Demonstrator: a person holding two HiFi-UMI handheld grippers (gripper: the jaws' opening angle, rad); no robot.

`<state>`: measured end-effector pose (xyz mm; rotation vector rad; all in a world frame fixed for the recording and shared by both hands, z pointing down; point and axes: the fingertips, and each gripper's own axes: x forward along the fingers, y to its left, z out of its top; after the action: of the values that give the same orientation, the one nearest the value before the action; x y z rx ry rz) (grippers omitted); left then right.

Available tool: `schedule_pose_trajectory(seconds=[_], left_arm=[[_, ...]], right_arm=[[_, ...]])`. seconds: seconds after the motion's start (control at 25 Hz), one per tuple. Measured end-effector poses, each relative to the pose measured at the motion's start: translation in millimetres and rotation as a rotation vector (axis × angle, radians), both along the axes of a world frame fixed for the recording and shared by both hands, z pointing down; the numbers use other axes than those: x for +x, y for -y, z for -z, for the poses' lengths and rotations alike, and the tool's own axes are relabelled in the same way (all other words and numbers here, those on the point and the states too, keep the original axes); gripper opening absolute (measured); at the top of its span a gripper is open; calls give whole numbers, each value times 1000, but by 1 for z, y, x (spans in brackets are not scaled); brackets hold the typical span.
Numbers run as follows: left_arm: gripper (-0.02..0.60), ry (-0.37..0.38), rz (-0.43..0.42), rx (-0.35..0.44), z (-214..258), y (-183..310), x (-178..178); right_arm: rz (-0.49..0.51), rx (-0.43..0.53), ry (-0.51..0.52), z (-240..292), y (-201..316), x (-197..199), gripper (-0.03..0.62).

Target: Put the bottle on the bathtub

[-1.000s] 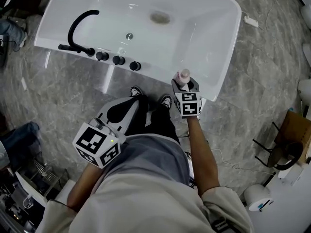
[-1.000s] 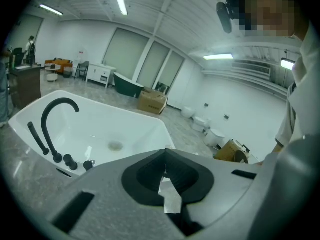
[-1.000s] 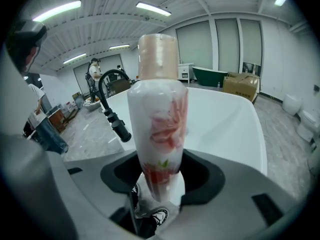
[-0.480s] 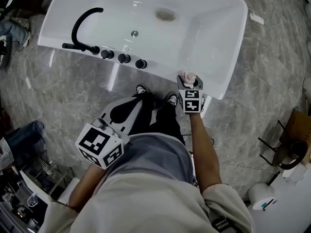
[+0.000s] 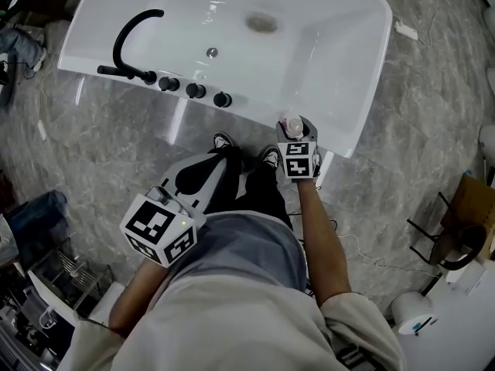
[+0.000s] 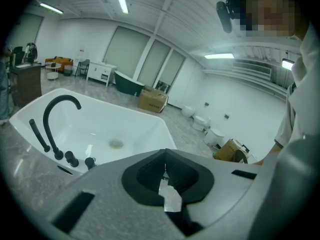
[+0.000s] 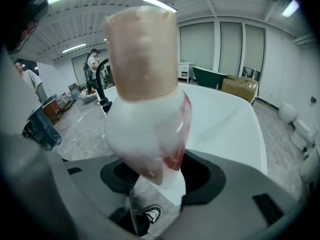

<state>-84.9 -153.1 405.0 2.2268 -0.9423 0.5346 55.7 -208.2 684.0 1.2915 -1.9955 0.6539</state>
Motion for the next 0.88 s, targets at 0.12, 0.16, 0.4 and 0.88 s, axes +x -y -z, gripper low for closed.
schedule_pose_trajectory(seconds=[0.12, 0.16, 0.4, 0.88], left_arm=[[8, -1, 7, 2, 0, -3, 1], [8, -1, 9, 3, 1, -4, 2], [8, -11, 18, 8, 3, -7, 6], [8, -35, 35, 28, 7, -12, 23]], right_arm=[[5, -18, 6, -1, -2, 1, 222], [8, -20, 7, 0, -3, 1, 222], [-6, -30, 34, 5, -12, 5, 224], [13, 4, 131, 46, -28, 9, 222]])
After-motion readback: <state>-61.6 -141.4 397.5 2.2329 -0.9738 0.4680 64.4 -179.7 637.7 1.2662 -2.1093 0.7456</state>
